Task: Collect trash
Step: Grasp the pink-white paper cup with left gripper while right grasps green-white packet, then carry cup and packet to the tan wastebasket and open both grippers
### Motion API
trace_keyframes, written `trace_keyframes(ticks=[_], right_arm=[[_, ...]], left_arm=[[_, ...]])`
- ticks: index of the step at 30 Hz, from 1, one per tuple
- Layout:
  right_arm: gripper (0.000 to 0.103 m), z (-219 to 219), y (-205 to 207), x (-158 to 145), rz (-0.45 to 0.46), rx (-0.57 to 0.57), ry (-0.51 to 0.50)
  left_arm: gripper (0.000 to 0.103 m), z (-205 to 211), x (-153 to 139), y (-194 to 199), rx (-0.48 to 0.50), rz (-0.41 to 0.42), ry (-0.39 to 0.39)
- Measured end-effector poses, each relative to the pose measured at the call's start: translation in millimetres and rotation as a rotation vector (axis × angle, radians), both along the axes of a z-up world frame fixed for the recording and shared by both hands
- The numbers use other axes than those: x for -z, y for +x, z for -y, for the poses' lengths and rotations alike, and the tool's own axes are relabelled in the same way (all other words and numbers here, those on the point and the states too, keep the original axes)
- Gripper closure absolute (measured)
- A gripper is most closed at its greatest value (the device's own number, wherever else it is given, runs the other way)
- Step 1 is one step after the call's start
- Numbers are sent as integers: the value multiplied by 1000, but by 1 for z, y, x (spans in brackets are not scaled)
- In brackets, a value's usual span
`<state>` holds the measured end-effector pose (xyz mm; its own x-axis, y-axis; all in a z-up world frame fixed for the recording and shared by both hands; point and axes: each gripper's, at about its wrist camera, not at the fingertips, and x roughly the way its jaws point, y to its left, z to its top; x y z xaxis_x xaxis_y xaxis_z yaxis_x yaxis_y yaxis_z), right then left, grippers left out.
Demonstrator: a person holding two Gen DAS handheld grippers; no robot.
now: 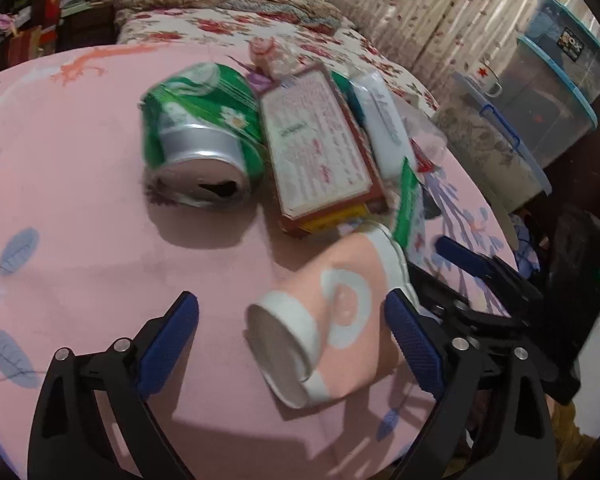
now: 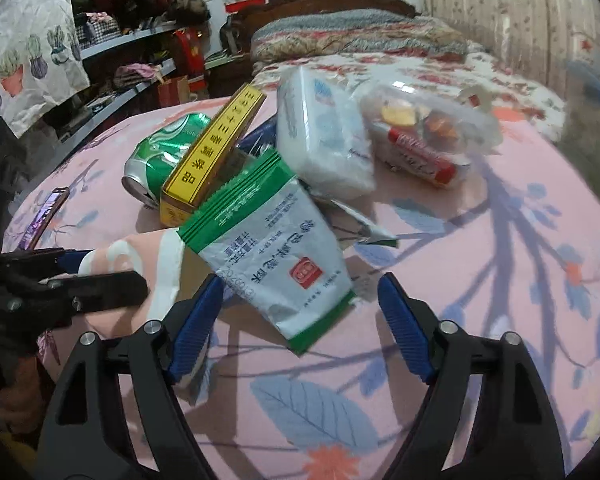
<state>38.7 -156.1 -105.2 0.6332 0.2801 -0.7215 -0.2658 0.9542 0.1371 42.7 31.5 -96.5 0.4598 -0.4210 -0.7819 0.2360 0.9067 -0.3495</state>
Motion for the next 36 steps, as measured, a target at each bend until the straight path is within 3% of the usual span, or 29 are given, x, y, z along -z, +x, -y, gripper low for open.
trace_keyframes(ticks=[1, 4, 5, 10, 15, 19, 27, 31, 36], right_arm=[[53, 2, 1, 2, -13, -8, 18], [71, 11, -12, 2, 10, 1, 44], [73, 14, -17, 0, 20, 7, 41], [78, 45, -44, -6, 72, 87, 45], [78, 83, -55, -20, 135, 185, 126], [78, 116, -54, -28, 180, 252, 143], [78, 226, -55, -33, 226, 461, 191], [78, 305, -47, -42, 235, 567, 196], [78, 397, -25, -39, 195, 675, 200]], left_arm=[[26, 3, 0, 0, 7, -1, 0], [49, 8, 1, -5, 35, -7, -4], [55, 11, 1, -8, 37, 0, 3], [62, 14, -13, -21, 64, 34, -15], [63, 30, -36, -19, 109, 70, -47], [63, 71, -57, -3, 190, 100, -47], [63, 215, -72, 40, 424, 155, 29], [62, 324, -80, 69, 566, 226, 79], [61, 437, -75, 97, 642, 241, 81]])
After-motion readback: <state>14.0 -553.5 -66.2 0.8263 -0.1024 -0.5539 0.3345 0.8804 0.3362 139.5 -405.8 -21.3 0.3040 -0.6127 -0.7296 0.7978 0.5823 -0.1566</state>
